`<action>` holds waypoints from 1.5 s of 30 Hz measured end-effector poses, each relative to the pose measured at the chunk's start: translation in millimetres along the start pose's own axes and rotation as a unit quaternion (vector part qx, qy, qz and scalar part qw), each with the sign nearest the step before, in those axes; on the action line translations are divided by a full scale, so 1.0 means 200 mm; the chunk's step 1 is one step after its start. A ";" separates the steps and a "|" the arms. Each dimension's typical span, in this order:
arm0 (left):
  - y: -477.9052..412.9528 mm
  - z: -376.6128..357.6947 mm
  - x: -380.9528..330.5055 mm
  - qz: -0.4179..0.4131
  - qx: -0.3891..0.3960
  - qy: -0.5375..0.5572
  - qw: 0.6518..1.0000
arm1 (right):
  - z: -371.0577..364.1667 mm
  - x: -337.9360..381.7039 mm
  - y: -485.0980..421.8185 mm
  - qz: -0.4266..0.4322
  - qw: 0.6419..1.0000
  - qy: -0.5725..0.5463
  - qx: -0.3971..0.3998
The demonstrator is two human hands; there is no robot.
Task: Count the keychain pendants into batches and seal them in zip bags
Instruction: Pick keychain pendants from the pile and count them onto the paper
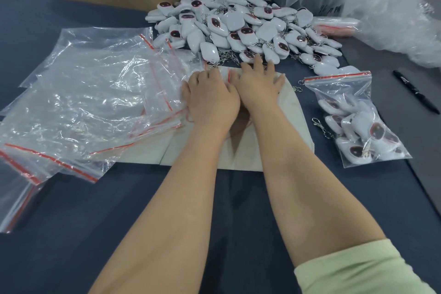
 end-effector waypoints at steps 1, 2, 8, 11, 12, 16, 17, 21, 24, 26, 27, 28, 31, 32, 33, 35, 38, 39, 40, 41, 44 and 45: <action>0.00 0.00 0.00 0.000 -0.001 0.000 1.000 | 0.01 -0.01 0.00 -0.008 1.000 -0.006 -0.005; 0.00 0.00 0.00 0.001 -0.001 0.001 1.000 | 0.02 -0.01 -0.01 -0.016 1.000 -0.018 -0.016; 0.00 0.00 -0.01 -0.006 0.005 0.002 1.000 | 0.20 -0.04 0.08 -0.005 0.968 -0.189 -0.162; 0.00 0.00 -0.01 -0.007 0.012 0.000 1.000 | 0.32 -0.10 0.17 0.011 0.886 -0.391 -0.251; 0.00 0.00 -0.01 -0.005 0.014 0.001 1.000 | 0.32 -0.13 0.17 -0.009 0.858 -0.447 -0.252; 0.00 0.00 -0.01 -0.002 0.016 0.000 1.000 | 0.27 -0.11 0.16 -0.014 0.908 -0.382 -0.173; 0.00 0.00 -0.01 -0.002 0.016 0.001 1.000 | 0.25 -0.07 0.17 0.007 0.932 -0.330 -0.153; 0.00 0.00 -0.01 -0.008 0.020 -0.001 1.000 | 0.13 0.00 0.17 0.046 0.976 -0.198 -0.074; 0.00 0.00 -0.01 -0.006 0.021 0.003 1.000 | 0.12 0.01 0.17 0.059 0.979 -0.184 -0.065; 0.00 0.00 -0.01 -0.003 0.019 0.008 1.000 | 0.13 0.03 0.17 0.072 0.976 -0.193 -0.070; 0.00 0.00 -0.01 -0.002 0.018 0.009 1.000 | 0.13 0.05 0.17 0.089 0.979 -0.171 -0.070; 0.00 0.01 -0.01 -0.002 0.018 0.010 1.000 | 0.12 0.07 0.17 0.108 0.983 -0.131 -0.064; 0.00 0.01 0.00 -0.003 0.018 0.015 1.000 | 0.06 0.10 0.17 0.125 0.991 -0.045 -0.033; 0.00 0.01 0.00 -0.002 0.018 0.021 1.000 | 0.06 0.09 0.17 0.121 0.990 -0.055 -0.034; 0.00 0.01 0.00 0.000 0.019 0.026 0.999 | 0.08 0.09 0.17 0.115 0.989 -0.080 -0.042; 0.00 0.02 -0.01 0.000 0.017 0.027 0.999 | 0.12 0.06 0.17 0.095 0.984 -0.137 -0.065; 0.00 0.01 -0.01 -0.002 0.018 0.021 1.000 | 0.14 0.03 0.17 0.059 0.981 -0.166 -0.085; 0.00 0.01 -0.01 -0.002 0.017 0.022 1.000 | 0.14 0.02 0.17 0.046 0.981 -0.167 -0.087; 0.01 0.01 -0.02 -0.003 0.016 0.024 1.000 | 0.14 0.01 0.17 0.034 0.982 -0.166 -0.087; 0.01 0.02 -0.02 -0.003 0.016 0.026 1.000 | 0.13 0.00 0.16 0.023 0.983 -0.161 -0.084; 0.00 0.02 -0.01 -0.001 0.017 0.032 0.999 | 0.12 -0.01 0.15 -0.003 0.990 -0.118 -0.079; 0.00 0.02 -0.01 0.000 0.019 0.032 0.999 | 0.13 -0.02 0.15 -0.005 0.989 -0.114 -0.090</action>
Point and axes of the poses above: each hand's wrist, its own y-axis away from the middle knuckle, its own z-axis out of the back of the hand, x = y × z, the point moved 10 cm from there along -y, towards the middle knuckle, and after that the axes turned 2 degrees about -z, right-handed, at the moved point
